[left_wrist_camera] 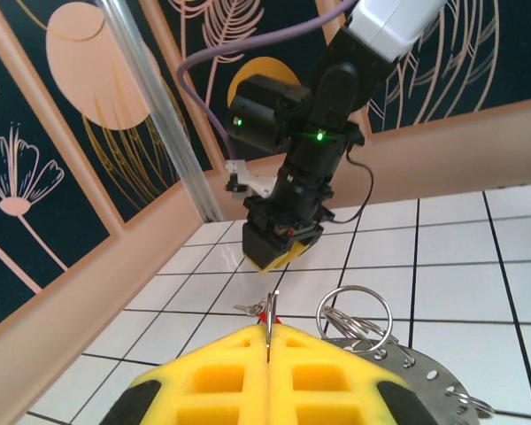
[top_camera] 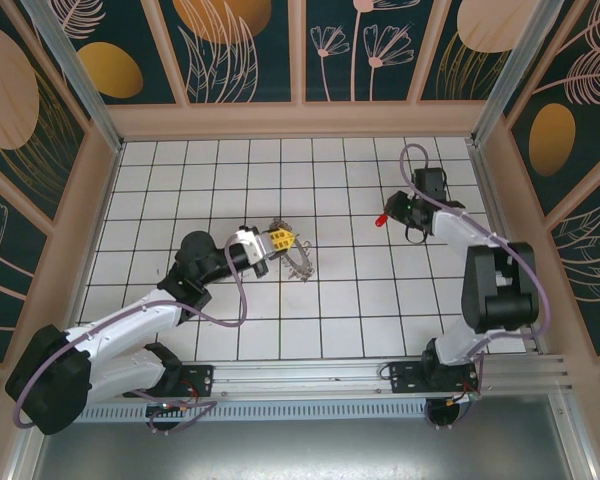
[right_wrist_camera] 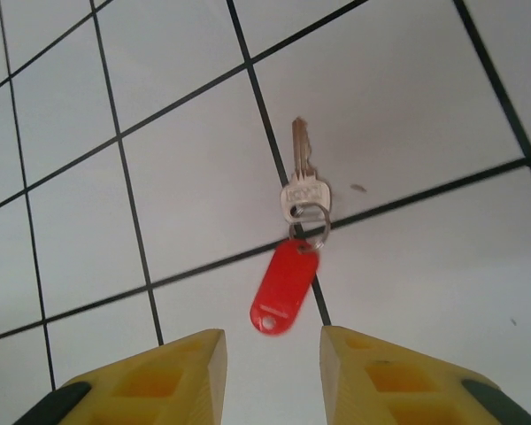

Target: Put the keys on the keyring

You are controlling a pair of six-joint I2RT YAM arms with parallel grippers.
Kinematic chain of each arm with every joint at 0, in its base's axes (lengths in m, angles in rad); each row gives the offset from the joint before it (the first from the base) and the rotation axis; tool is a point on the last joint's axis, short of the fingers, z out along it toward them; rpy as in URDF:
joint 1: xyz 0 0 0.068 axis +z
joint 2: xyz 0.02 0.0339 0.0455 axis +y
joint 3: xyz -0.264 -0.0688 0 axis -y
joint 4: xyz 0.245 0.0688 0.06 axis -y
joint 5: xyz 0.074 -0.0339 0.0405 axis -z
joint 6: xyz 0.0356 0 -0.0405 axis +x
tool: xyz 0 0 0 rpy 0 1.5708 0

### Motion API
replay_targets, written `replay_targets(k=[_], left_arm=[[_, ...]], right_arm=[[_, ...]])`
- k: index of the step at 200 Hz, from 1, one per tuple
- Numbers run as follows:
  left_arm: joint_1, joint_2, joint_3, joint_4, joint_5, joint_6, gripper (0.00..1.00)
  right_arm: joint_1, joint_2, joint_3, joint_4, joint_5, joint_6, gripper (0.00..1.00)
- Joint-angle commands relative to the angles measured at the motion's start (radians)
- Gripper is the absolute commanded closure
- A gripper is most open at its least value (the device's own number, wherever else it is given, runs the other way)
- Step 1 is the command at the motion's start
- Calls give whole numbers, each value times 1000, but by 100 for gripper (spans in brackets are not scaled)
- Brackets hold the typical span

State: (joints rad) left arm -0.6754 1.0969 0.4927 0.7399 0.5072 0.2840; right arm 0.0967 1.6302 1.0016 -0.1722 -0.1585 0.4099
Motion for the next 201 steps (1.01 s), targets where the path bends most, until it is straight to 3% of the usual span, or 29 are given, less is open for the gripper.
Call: replay_targets(k=[1, 43, 110, 162, 201], left_arm=[[-5, -35, -23, 186, -30, -138, 100], [-5, -64, -69, 241, -62, -176, 100], [-5, -78, -69, 210, -57, -139, 100], [-5, -60, -67, 231, -58, -153, 100], [-5, -57, -60, 225, -59, -147, 100]], right_arm=[[-19, 76, 85, -20, -44, 70, 68], [-21, 164, 108, 13, -47, 211, 68], [-37, 182, 50, 68, -36, 260, 62], [-43, 224, 48, 119, -104, 273, 73], [-45, 252, 58, 120, -121, 279, 75]])
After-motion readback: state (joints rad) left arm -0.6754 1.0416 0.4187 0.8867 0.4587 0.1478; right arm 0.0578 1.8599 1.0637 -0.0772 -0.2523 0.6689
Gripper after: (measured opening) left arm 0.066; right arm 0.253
